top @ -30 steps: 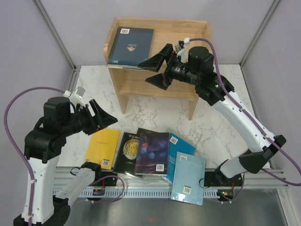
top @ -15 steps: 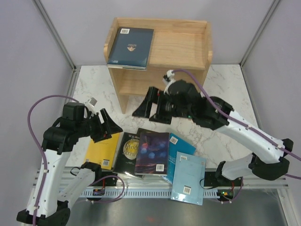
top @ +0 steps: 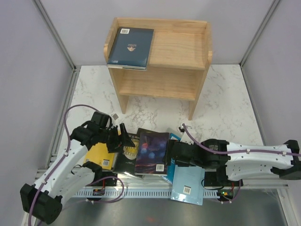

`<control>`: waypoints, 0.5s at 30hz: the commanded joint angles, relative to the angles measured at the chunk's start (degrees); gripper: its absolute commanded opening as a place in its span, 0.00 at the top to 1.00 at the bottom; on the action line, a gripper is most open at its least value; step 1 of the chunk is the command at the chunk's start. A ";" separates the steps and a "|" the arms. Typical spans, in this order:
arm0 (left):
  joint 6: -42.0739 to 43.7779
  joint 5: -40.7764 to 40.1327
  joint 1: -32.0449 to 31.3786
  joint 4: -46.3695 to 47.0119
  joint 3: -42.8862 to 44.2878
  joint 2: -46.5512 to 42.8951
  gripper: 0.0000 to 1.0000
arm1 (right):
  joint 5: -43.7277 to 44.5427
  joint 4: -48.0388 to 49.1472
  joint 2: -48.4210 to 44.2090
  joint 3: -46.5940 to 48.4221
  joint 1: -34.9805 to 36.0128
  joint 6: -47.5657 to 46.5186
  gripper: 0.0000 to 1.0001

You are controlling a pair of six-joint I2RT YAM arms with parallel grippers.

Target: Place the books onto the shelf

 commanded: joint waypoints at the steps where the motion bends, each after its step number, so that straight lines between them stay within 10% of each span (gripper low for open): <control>1: -5.07 1.49 -2.80 10.57 -4.02 1.01 0.21 | 5.46 2.69 -7.10 -7.15 -1.36 10.08 0.04; 9: -9.39 6.59 -4.57 22.38 -14.49 2.59 0.21 | 0.01 26.84 -21.88 -29.66 -7.08 11.07 0.14; 15: -8.86 6.86 -4.92 24.13 -14.58 5.06 0.21 | -5.26 38.11 -10.82 -29.32 -7.61 6.15 0.16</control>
